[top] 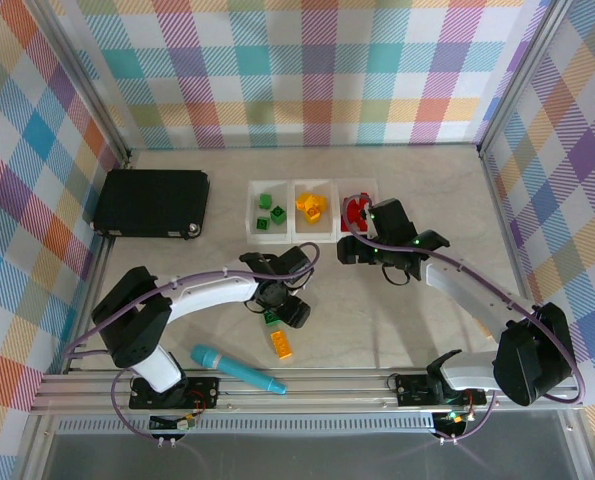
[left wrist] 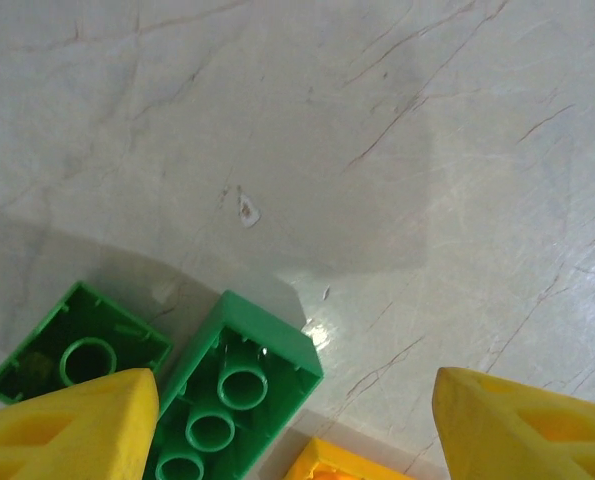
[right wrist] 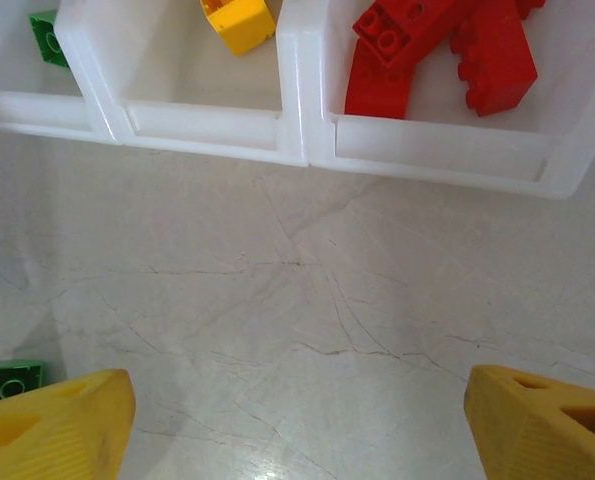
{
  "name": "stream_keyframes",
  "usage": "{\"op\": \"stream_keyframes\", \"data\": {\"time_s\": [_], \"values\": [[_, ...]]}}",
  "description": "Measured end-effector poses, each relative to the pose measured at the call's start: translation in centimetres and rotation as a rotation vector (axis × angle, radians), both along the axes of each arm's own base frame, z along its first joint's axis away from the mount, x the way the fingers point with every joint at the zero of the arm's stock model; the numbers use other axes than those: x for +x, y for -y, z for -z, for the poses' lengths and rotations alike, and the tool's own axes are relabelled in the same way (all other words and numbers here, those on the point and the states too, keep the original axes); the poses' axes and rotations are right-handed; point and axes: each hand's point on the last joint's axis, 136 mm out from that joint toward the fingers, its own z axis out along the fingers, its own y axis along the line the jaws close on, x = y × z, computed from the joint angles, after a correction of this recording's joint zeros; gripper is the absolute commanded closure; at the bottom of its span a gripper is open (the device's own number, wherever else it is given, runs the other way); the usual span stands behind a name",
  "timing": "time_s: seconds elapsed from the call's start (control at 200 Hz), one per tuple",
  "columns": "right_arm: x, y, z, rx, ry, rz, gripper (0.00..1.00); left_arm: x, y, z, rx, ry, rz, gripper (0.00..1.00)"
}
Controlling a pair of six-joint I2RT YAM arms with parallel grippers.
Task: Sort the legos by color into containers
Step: Pick up the lego from the middle-left of the table.
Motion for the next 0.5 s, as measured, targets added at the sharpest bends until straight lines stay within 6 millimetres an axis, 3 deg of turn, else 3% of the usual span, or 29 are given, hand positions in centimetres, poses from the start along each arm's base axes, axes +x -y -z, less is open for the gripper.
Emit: {"op": "stream_keyframes", "data": {"time_s": [0.255,0.5], "values": [[-0.1,0.1,0.1,-0.003,-0.001,0.002,0.14,0.2,0.3,1.6,0.054,-0.006,0.064,0.28],[-0.2,0.5,-0.2,-0.009,0.014,0.012,0.14,0.5,0.2,1.6,0.071,0.018,0.091,0.29]]}}
